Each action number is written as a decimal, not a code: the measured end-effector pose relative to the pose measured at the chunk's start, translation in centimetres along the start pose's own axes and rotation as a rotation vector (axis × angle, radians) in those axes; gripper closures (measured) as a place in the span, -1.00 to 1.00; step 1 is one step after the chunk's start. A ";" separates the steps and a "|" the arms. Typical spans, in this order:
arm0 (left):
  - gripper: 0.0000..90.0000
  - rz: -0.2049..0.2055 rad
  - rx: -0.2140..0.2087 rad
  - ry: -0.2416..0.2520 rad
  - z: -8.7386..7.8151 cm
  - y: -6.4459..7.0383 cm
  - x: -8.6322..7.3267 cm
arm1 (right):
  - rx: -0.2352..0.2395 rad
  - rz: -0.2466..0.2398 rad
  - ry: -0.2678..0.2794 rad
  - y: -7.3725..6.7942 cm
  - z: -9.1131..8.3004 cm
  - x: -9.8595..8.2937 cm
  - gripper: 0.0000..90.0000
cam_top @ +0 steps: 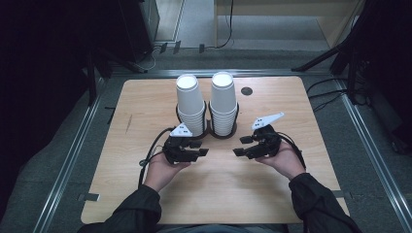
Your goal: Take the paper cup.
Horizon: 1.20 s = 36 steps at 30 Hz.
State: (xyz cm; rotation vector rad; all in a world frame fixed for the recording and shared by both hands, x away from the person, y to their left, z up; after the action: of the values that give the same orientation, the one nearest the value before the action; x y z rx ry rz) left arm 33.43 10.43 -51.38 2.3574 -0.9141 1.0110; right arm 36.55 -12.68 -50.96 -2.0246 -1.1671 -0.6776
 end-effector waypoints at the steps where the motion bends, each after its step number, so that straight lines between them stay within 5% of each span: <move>1: 0.27 0.000 0.000 0.000 0.0 0.0 0.0 | 0.000 0.000 0.000 0.0 0.0 0.0 -0.14; 12: 0.40 0.013 -0.022 0.007 0.5 0.1 0.6 | -0.028 0.003 -0.035 0.3 -0.1 -0.3 -0.10; 23: 0.54 0.028 -0.017 0.030 0.6 0.0 1.9 | -0.058 0.021 -0.014 0.7 -1.2 0.3 -0.17; 33: 0.70 -0.006 0.004 0.042 0.2 -0.8 3.7 | -0.066 0.014 -0.029 0.7 -1.6 2.2 -0.25; 36: 0.74 0.012 0.020 0.051 0.2 -0.8 4.2 | -0.066 0.009 -0.029 0.8 -1.7 2.9 -0.26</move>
State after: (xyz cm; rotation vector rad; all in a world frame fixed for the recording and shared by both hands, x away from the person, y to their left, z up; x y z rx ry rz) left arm 36.24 9.15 -48.40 2.3336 -0.9038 1.0843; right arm 38.41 -12.77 -48.10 -2.1000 -1.1656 -0.6924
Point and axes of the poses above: each handheld gripper's, and its own axes: z roughly forward along the jaws, x roughly out of its top, y roughly to its right, the point moved 5 cm from there along z, roughly forward along the jaws, and after that the axes turned 6 degrees about x, right-handed, at the moved point
